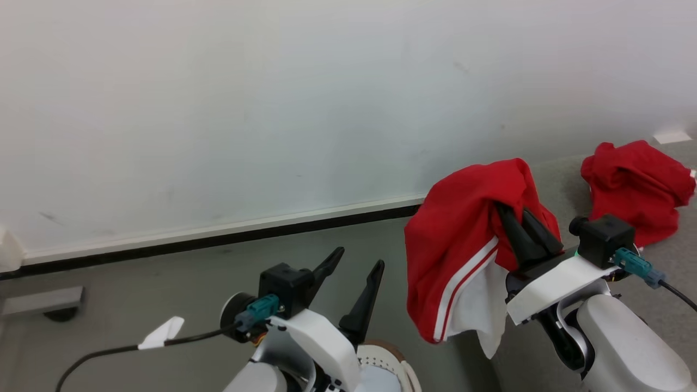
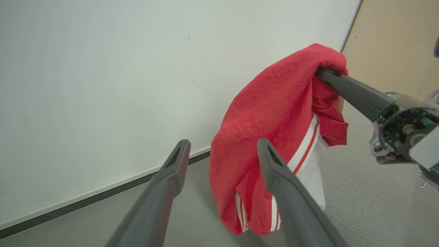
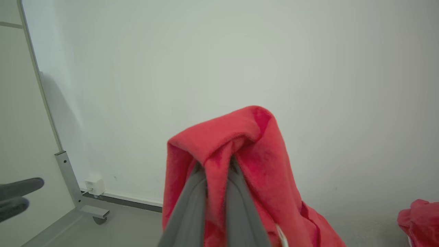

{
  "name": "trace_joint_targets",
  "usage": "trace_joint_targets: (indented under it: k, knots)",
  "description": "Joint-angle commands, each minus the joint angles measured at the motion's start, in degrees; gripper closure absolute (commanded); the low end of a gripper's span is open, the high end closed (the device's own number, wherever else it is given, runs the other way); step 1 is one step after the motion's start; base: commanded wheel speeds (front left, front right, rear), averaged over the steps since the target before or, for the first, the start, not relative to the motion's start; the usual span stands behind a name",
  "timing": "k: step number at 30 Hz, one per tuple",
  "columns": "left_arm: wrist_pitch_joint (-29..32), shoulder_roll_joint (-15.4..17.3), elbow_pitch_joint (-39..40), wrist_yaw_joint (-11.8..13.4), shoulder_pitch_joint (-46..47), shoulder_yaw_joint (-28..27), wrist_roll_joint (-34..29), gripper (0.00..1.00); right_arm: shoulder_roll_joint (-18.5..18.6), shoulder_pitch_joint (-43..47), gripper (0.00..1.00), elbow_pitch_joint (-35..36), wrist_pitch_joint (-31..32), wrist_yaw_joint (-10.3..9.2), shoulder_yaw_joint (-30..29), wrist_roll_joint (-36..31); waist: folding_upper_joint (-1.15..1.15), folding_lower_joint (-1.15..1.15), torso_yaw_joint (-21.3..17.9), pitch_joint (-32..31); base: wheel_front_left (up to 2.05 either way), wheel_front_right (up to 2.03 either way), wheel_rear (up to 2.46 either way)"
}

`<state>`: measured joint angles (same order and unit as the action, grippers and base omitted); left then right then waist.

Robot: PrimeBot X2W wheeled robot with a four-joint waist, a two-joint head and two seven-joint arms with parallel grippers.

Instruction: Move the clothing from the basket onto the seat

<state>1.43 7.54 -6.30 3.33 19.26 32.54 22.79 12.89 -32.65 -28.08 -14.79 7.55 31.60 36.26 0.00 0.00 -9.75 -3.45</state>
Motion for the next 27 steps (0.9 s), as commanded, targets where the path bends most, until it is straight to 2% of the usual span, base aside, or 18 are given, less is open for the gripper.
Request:
trace_joint_targets:
  k: [1,8,14,22,27]
  knots:
    - [-0.5,-0.2,0.2,-0.2,-0.9,0.3,0.6,0.00,0.6,-0.2,1.00,0.2,-0.4,-0.13,-0.3,-0.2,0.00,0.00,-2.3,0.5,0.00,0.00,0.00]
    - [-0.8,-0.6,0.3,-0.6,-1.0,1.8,0.7,0.00,1.7,-0.1,1.00,1.0,-0.4,-0.13,-1.4,-0.9,0.00,0.00,-8.0,1.1,0.00,0.00,0.00]
    - [-1.1,-1.0,0.5,-0.7,-0.7,2.8,0.6,0.00,3.2,-0.1,1.00,2.2,-0.4,-0.13,-2.4,-1.3,0.00,0.00,-11.2,2.1,0.00,0.00,0.00]
    - [-1.3,-1.3,0.7,-0.7,0.1,3.6,0.4,0.00,4.6,-0.6,1.00,3.4,-0.4,-0.13,-4.0,-2.1,0.00,0.00,-12.7,3.8,0.00,0.00,0.00]
    - [-0.5,-0.7,1.8,-1.1,1.9,4.0,-0.3,0.00,5.1,-3.4,1.00,3.4,0.1,-0.14,-6.7,-3.6,0.00,0.00,-12.1,7.8,0.00,0.00,0.00]
